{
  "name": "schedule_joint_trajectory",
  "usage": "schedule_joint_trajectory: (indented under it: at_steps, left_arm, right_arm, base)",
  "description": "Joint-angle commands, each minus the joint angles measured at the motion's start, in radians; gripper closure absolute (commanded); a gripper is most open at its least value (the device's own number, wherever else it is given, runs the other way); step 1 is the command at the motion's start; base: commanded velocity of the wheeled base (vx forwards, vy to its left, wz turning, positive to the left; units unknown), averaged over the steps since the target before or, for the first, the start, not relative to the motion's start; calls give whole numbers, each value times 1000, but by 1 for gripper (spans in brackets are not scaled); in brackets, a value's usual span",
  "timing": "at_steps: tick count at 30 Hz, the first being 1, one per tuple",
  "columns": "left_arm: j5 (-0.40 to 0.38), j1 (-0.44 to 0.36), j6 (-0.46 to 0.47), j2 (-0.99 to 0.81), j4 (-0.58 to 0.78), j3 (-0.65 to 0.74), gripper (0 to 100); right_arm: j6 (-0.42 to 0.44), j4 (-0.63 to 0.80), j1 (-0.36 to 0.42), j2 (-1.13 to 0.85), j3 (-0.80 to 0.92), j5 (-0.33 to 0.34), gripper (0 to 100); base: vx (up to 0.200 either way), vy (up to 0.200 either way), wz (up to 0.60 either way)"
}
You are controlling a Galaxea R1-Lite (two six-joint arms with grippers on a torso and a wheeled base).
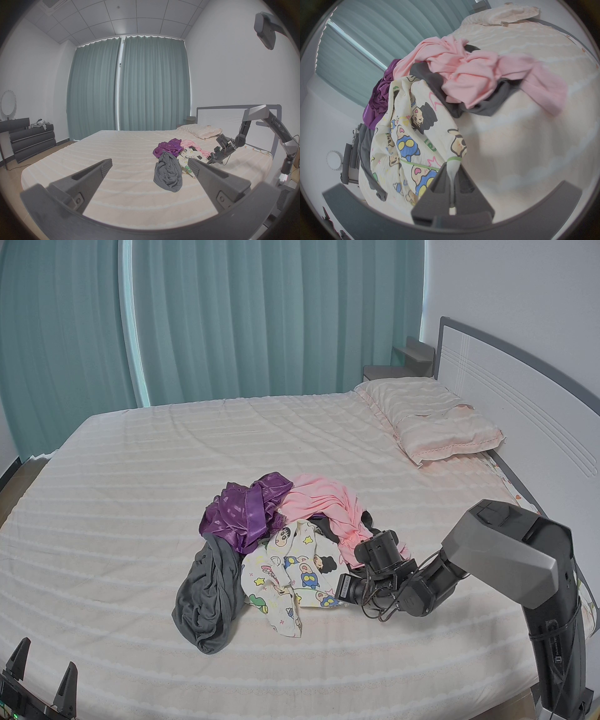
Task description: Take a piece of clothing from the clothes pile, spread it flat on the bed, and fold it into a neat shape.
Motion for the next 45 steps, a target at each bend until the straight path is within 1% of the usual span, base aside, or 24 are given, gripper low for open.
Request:
schedule_joint_trajectory:
  at_steps: [1,6,7,8,11,13,15,16,17,18,19,20,23,27,29,30,31,32,34,39,41,42,45]
  left_arm:
    - [0,0,0,-7,0,18,0]
    - [0,0,0,-7,0,18,0]
    - [0,0,0,-7,0,18,0]
    - [0,0,0,-7,0,18,0]
    - [0,0,0,-7,0,18,0]
    - [0,0,0,-7,0,18,0]
    - [0,0,0,-7,0,18,0]
    - [0,0,0,-7,0,18,0]
    - [0,0,0,-7,0,18,0]
    - [0,0,0,-7,0,18,0]
    - [0,0,0,-7,0,18,0]
    - [0,0,0,-7,0,18,0]
    - [0,0,0,-7,0,18,0]
    - [0,0,0,-7,0,18,0]
    - [0,0,0,-7,0,18,0]
    - [0,0,0,-7,0,18,0]
    - [-2,0,6,-7,0,18,0]
    - [-2,0,6,-7,0,18,0]
    - [-2,0,6,-7,1,18,0]
    - [-2,0,4,-7,0,18,0]
    - [-8,-1,21,-1,-5,18,0]
    - [-10,-10,44,21,-5,18,0]
    - [-11,-44,50,59,-5,18,0]
  right_arm:
    - [16,-70,26,-223,251,6,100]
    - [19,-239,77,-355,495,-5,100]
    - [19,-239,77,-355,495,-5,100]
    - [18,-276,92,-404,570,-14,100]
    - [33,-325,123,-502,680,-26,100]
    - [51,-340,140,-550,723,-30,100]
    - [79,-351,175,-645,789,-40,100]
    - [79,-351,175,-645,789,-40,100]
    - [94,-351,197,-723,834,-68,100]
    - [94,-351,201,-736,841,-71,100]
    - [99,-353,223,-803,884,-102,100]
    - [105,-353,241,-855,917,-117,100]
    - [136,-343,293,-1006,984,-135,100]
    - [134,-299,305,-1170,1001,-140,100]
    - [134,-241,305,-1230,992,-140,100]
    - [133,-236,305,-1234,992,-140,100]
    - [133,-188,305,-1279,975,-138,100]
    - [133,-188,305,-1279,975,-138,100]
    - [127,-147,305,-1345,944,-137,100]
    - [113,-138,302,-1352,894,-131,100]
    - [110,-142,304,-1349,877,-128,100]
    - [105,-146,302,-1348,866,-126,100]
    - [94,-147,289,-1352,844,-125,100]
  base:
    - [0,0,0]
    - [0,0,0]
    - [0,0,0]
    - [0,0,0]
    - [0,0,0]
    - [0,0,0]
    - [0,0,0]
    - [0,0,0]
    - [0,0,0]
    - [0,0,0]
    - [0,0,0]
    - [0,0,0]
    - [0,0,0]
    - [0,0,0]
    - [0,0,0]
    - [0,0,0]
    - [0,0,0]
    - [0,0,0]
    - [0,0,0]
    - [0,0,0]
    - [0,0,0]
    - [0,0,0]
    - [0,0,0]
